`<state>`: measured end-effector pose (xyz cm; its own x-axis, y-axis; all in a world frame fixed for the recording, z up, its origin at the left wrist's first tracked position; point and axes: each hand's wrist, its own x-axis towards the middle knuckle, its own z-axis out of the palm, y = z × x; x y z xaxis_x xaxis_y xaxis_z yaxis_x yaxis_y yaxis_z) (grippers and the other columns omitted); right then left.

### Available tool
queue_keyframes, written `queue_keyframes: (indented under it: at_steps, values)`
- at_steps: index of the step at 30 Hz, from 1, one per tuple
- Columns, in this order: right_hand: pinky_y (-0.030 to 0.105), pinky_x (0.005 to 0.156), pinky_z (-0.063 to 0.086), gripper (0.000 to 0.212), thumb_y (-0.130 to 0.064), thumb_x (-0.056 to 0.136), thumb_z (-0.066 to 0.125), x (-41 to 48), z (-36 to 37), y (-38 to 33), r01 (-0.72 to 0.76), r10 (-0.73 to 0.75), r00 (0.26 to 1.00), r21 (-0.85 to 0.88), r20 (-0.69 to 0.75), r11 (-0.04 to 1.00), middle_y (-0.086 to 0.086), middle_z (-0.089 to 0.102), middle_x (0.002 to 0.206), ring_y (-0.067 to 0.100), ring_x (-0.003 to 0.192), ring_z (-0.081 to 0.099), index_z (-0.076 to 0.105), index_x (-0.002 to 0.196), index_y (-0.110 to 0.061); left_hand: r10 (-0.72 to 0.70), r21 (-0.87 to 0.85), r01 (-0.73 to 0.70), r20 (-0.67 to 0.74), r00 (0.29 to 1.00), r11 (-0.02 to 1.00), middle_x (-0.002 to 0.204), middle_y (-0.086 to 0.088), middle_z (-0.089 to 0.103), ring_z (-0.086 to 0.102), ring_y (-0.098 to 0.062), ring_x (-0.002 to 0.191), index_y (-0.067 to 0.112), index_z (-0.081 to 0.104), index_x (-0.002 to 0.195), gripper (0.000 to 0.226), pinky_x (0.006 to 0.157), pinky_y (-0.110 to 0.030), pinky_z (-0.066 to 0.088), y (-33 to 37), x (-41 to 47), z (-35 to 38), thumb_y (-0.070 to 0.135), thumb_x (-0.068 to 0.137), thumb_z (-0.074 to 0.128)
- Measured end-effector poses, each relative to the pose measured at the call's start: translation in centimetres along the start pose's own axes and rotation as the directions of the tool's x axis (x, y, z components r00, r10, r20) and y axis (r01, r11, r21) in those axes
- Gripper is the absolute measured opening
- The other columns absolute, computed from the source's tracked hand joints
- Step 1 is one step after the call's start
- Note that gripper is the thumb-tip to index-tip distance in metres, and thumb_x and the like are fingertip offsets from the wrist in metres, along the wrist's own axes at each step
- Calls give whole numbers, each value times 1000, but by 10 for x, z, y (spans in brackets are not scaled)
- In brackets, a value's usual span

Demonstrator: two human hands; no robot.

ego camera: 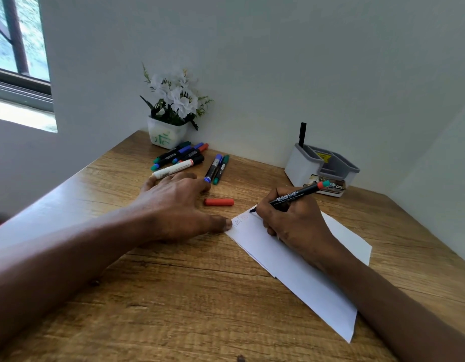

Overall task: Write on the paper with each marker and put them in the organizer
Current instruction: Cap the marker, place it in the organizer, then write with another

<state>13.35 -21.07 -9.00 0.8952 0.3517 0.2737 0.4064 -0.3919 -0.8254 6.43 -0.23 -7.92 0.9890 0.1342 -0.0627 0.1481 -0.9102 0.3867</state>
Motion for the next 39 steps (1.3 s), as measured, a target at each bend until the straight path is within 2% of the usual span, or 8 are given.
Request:
queue_keyframes:
  at_steps: [5,13,18,23,27,33,39]
  values:
    - [19,46,44,16,-12,87,73,1,0,1,-12,11,1000,-39,-15,999,1,63,52,9,45,57,68,77,-1,-6,1,6,0,1000,1000,166,7,25,23,-19,152,39,28,155,96,125,-51,14,0,0,1,83,76,56]
    - [18,42,42,17,-13,88,72,1,-1,0,-63,63,998,-21,-23,998,4,63,52,11,44,56,68,79,0,-6,1,6,1,1000,1000,167,7,24,23,-19,152,38,30,155,95,125,-53,16,1,1,0,82,76,58]
    - [17,42,43,13,-14,90,71,2,0,2,-117,119,990,31,-76,993,0,63,52,6,43,56,70,85,-2,1,-4,-1,-7,1000,1000,166,8,25,24,-19,152,39,30,155,95,125,-52,16,-2,3,1,84,75,57]
    - [18,43,43,14,-15,87,72,2,1,-1,-114,112,992,-26,-64,993,2,64,54,8,45,57,69,82,-2,5,-9,-5,-10,1000,1000,167,8,23,21,-18,153,39,29,155,96,125,-53,13,-2,2,2,84,75,57]
    - [21,41,43,15,-16,88,71,1,0,-2,-147,148,985,17,-93,989,2,64,53,10,44,56,66,78,-7,11,-15,-12,-17,1000,1000,166,9,24,23,-17,152,39,31,154,95,125,-54,15,-2,1,1,83,75,57]
    - [20,45,46,14,-16,87,73,2,1,-3,-145,143,987,-22,-77,989,2,66,55,11,46,59,68,82,-4,10,-22,-10,-16,1000,1000,166,10,26,24,-17,152,40,30,154,95,125,-53,17,-2,2,2,83,74,57]
    - [20,47,49,12,-20,90,72,1,2,-2,-181,179,979,-16,-97,983,1,70,60,7,48,61,70,84,-10,10,-28,-11,-26,1000,1000,166,9,26,23,-18,152,40,31,155,95,124,-54,16,-4,4,2,83,74,58]
